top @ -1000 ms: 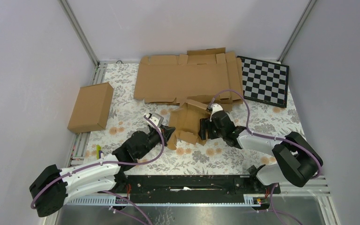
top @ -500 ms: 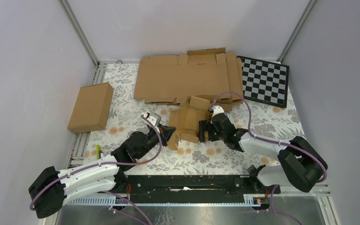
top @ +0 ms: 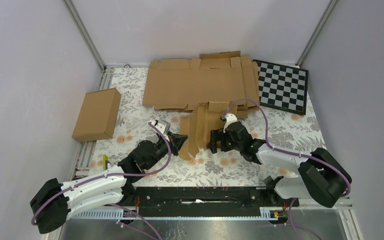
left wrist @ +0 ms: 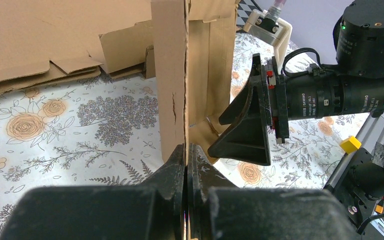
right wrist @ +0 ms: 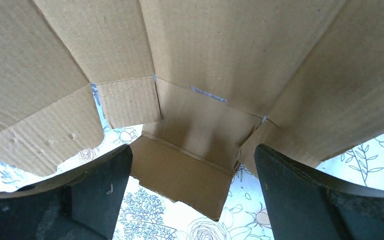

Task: Fold the paper box

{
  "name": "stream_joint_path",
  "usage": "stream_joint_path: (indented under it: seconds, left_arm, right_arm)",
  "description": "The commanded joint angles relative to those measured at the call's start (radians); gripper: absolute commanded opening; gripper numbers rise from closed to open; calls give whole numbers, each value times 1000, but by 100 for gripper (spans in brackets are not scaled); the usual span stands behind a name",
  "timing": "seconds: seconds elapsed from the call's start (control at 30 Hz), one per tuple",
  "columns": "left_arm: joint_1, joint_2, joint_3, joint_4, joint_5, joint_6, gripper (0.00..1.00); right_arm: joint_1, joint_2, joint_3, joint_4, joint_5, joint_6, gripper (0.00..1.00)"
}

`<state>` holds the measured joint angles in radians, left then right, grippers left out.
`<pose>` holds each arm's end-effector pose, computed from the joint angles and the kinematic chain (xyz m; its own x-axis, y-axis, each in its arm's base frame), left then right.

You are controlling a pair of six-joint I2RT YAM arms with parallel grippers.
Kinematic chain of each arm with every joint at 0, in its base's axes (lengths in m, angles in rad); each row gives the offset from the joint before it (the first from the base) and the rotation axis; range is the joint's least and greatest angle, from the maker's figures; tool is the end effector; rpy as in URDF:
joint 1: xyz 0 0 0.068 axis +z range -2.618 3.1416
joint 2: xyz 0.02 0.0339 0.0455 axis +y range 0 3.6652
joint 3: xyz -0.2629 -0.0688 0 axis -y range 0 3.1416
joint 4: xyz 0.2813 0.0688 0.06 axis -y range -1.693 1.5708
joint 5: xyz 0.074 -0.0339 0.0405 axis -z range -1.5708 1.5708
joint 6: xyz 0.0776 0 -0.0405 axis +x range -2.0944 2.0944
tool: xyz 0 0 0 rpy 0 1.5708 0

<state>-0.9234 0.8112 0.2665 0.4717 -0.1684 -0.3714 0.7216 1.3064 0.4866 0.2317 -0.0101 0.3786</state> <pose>0.1676 -0.2001 0.1987 -0.2898 -0.2100 -0.9338 0.6229 0.6994 -0.3506 0.2346 0.2075 0.1185 -0.6335 -0.0651 -0.7710 -0.4657 0.8278 0.3127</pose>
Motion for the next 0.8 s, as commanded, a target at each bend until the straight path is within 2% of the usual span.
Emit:
stream_joint_path:
  seconds: [0.0,0.17,0.3,0.57,0.77]
  left_arm:
    - [3,-18,-4,62,12,-1,0]
    - [3,-16,10,40,4,16,0]
    - [4,-11,21,22,-2,30,0]
    - [4,3,26,25,-5,35,0]
    - [4,15,33,28,-6,37,0]
  right_arm:
    - [9,-10,24,16,48,-45,100]
    - [9,-59,25,-30,119,-41,100]
    - [-2,-87,19,-87,239,-10,100]
    - [-110,16,63,-91,140,-50,100]
    - [-113,-22,50,-91,206,-64,100]
